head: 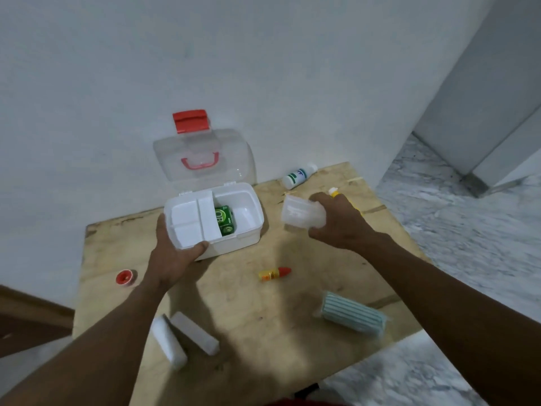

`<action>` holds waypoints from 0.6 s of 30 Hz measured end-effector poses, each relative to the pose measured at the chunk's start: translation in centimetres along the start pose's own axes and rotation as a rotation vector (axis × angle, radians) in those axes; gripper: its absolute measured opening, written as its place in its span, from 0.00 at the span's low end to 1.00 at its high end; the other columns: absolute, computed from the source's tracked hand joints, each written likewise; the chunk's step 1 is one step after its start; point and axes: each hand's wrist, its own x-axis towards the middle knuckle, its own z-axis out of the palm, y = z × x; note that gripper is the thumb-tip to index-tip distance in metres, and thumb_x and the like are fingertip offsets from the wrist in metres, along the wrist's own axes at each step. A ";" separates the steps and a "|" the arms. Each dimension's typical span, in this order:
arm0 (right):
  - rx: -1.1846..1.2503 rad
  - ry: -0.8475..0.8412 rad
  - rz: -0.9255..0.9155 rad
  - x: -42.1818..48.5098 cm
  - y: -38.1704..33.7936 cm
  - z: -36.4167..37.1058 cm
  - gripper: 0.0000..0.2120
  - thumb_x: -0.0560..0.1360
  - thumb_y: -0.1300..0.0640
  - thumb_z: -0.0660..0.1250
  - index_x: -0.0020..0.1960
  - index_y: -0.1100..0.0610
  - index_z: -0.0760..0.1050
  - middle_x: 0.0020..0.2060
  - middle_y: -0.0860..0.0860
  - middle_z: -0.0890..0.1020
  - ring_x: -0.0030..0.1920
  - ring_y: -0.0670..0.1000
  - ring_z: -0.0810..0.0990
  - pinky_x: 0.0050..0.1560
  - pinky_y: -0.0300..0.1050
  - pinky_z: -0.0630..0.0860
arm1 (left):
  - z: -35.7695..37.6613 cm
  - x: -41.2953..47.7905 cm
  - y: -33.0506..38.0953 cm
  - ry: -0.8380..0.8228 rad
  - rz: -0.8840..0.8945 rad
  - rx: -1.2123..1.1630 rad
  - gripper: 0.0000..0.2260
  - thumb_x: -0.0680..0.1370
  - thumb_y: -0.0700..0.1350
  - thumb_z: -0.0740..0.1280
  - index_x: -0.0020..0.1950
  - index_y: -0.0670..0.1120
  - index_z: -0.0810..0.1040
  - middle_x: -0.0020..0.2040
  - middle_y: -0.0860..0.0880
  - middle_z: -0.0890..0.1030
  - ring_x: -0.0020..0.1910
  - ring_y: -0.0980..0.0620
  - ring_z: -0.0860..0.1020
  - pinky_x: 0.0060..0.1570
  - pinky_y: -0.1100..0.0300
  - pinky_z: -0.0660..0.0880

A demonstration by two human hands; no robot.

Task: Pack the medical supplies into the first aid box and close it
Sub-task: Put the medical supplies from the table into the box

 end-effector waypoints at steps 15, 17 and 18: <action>-0.297 -0.110 -0.170 6.3 -11.3 2.9 0.23 0.69 0.49 0.73 0.58 0.60 0.73 0.54 0.59 0.76 0.52 0.60 0.77 0.48 0.47 0.72 | 0.0 1.2 -1.5 0.000 0.023 -0.059 0.47 0.68 0.50 0.78 0.77 0.57 0.50 0.62 0.56 0.71 0.58 0.50 0.73 0.55 0.55 0.70; -0.295 -0.135 -0.172 7.3 -11.6 3.6 0.24 0.70 0.50 0.73 0.60 0.61 0.72 0.55 0.60 0.74 0.52 0.61 0.77 0.49 0.47 0.72 | 0.1 1.3 -1.7 -0.002 0.026 -0.064 0.47 0.67 0.51 0.79 0.77 0.57 0.51 0.63 0.56 0.72 0.59 0.50 0.73 0.55 0.55 0.71; -0.289 -0.146 -0.179 7.7 -11.8 4.0 0.24 0.70 0.50 0.73 0.61 0.61 0.72 0.56 0.61 0.74 0.52 0.61 0.77 0.48 0.47 0.71 | 0.1 1.3 -1.7 -0.004 0.023 -0.066 0.48 0.67 0.51 0.79 0.77 0.57 0.50 0.64 0.56 0.72 0.59 0.50 0.73 0.55 0.55 0.72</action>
